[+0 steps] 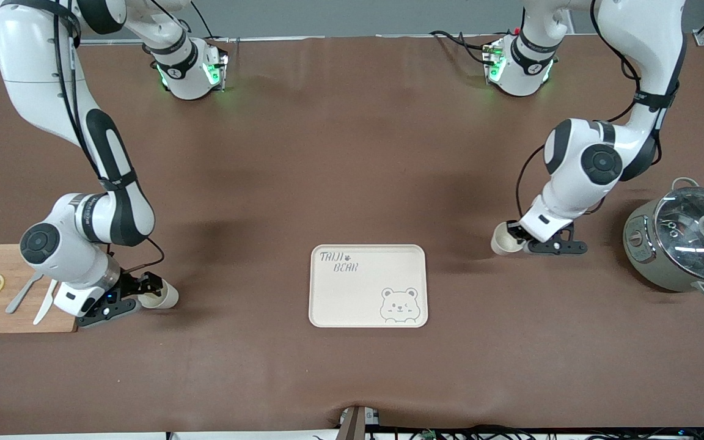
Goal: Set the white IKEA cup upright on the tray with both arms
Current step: 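Grasp the second white cup with the right gripper while the left gripper lifts its cup, then carry the cup with the left gripper onto the bear tray and lower it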
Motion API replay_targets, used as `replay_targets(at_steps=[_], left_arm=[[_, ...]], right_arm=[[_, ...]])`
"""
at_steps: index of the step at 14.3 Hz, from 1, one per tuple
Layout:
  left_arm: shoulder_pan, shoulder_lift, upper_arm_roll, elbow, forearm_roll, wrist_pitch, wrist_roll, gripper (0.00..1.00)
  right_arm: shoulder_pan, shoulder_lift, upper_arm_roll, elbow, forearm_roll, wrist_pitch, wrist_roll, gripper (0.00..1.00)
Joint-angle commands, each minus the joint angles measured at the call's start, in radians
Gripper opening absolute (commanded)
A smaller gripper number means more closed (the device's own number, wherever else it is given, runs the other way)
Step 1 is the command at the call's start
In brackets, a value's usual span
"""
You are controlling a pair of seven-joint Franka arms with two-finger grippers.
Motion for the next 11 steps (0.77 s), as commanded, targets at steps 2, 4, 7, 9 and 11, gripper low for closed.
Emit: replay_targets(at_steps=[2,4,7,9,11], left_arm=[[-0.068,0.017,0.0,0.137,0.024,-0.121,-0.159,0.0],[-0.106,0.029,0.0,0.167,0.023,-0.127,-0.225,0.0],[-0.154,0.086,0.0,0.281,0.022,-0.205,-0.321,0.0],[-0.189,0.141,0.0,0.397,0.016,-0.277,-0.396,0.0],[-0.223,0.204,0.0,0.495,0.013,-0.308,-0.468,0.0]], right_arm=[[-0.005,-0.003,0.009,-0.011,0.023,0.018,-0.023,1.0],[-0.007,-0.003,0.009,-0.01,0.023,0.018,-0.023,1.0],[-0.005,0.0,0.009,-0.01,0.023,0.019,-0.023,1.0],[-0.004,0.003,0.009,-0.01,0.023,0.019,-0.023,1.0],[-0.004,0.003,0.009,-0.01,0.023,0.018,-0.023,0.91]])
